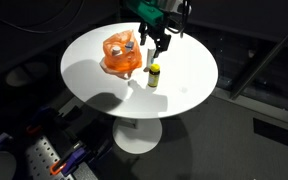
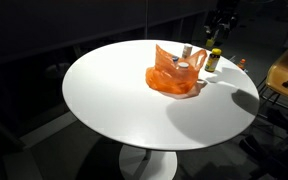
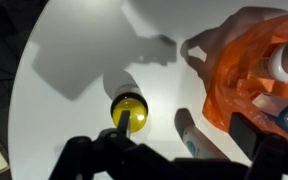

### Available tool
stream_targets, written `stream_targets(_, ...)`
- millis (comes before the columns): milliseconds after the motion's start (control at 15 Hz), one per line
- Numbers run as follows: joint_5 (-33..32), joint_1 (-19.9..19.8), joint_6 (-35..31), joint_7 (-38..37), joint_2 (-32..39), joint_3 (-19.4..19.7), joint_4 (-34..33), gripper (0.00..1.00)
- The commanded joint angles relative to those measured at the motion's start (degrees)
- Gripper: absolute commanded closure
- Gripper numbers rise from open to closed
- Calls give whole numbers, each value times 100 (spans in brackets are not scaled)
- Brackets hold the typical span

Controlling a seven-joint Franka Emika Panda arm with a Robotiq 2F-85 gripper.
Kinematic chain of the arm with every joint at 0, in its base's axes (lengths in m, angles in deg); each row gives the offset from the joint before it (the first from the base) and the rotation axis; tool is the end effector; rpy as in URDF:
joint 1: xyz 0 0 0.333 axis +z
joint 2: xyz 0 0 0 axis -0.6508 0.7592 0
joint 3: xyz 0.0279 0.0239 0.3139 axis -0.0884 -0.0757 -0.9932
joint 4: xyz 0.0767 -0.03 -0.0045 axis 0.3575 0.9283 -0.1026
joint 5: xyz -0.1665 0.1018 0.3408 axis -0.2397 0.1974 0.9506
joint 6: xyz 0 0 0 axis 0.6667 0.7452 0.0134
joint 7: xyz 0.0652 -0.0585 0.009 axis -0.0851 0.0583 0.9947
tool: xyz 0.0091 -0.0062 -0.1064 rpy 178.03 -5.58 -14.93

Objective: Take the yellow bottle out of the plastic bag

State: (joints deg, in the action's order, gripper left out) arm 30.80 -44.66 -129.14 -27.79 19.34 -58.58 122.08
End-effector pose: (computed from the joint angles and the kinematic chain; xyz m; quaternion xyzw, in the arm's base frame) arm 0.6297 -0.0693 0.2898 -0.9878 0.1119 0.0906 0.0590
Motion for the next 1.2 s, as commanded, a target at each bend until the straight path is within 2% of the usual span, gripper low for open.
stream_targets(0, -518, 215, 357, 6, -655, -38, 403, 0)
stream_targets(267, -1321, 536, 595, -232, -1251, -51, 700, 0)
stream_targets(467, -1645, 668, 582, -457, -1661, -111, 931, 0)
stream_targets(867, -1810, 734, 498, -892, -2319, -293, 1310, 0)
stream_targets(1133, -1658, 681, 566, -732, -2178, -352, 1182, 0)
